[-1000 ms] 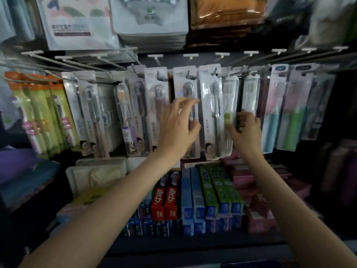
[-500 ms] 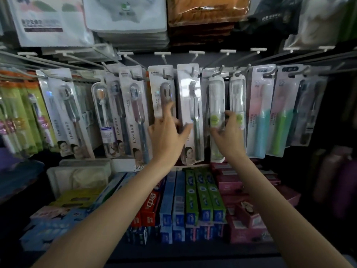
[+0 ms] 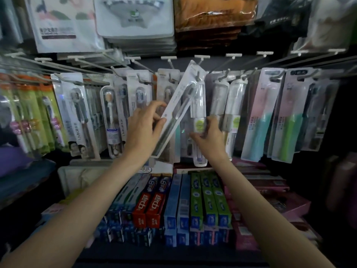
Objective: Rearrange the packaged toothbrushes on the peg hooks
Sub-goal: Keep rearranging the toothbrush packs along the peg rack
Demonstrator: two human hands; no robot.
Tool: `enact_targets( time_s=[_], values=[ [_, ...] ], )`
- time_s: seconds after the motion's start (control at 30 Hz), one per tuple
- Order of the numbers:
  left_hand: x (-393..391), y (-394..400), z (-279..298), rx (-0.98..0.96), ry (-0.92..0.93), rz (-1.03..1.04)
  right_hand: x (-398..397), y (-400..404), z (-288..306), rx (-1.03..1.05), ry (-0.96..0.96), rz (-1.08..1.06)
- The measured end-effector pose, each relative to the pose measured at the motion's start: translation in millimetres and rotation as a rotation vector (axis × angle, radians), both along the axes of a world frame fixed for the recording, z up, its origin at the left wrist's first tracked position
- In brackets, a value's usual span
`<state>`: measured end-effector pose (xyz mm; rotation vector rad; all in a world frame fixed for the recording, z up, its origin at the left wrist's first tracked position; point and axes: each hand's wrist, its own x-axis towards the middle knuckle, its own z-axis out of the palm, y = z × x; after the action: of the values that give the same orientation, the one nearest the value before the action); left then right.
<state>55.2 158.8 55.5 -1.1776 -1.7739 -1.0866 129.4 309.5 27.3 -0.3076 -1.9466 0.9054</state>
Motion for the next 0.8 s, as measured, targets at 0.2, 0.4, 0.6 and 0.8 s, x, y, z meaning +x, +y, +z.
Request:
enact_targets(
  time_s=[0.2,0.4,0.6,0.8],
  values=[
    [-5.3,-0.1,1.4,0.013,0.012,-0.045,11.2,1.6,-2.1,-0.086,0.087,0.065],
    [-4.4,-1.0,2.3,-0.012,-0.103,-0.112,16.0,5.4,-0.2,-0.083,0.051,0.039],
    [5.3,0.7,8.5,-0.094,-0.474,-0.393,23.3,13.9,4.5,-0.018,-0.028,0.050],
    [9.6,7.3,4.2,-0.036,-0.665,-0.457,28.7,9.6,5.6,0.008,-0.006,0.107]
  ],
)
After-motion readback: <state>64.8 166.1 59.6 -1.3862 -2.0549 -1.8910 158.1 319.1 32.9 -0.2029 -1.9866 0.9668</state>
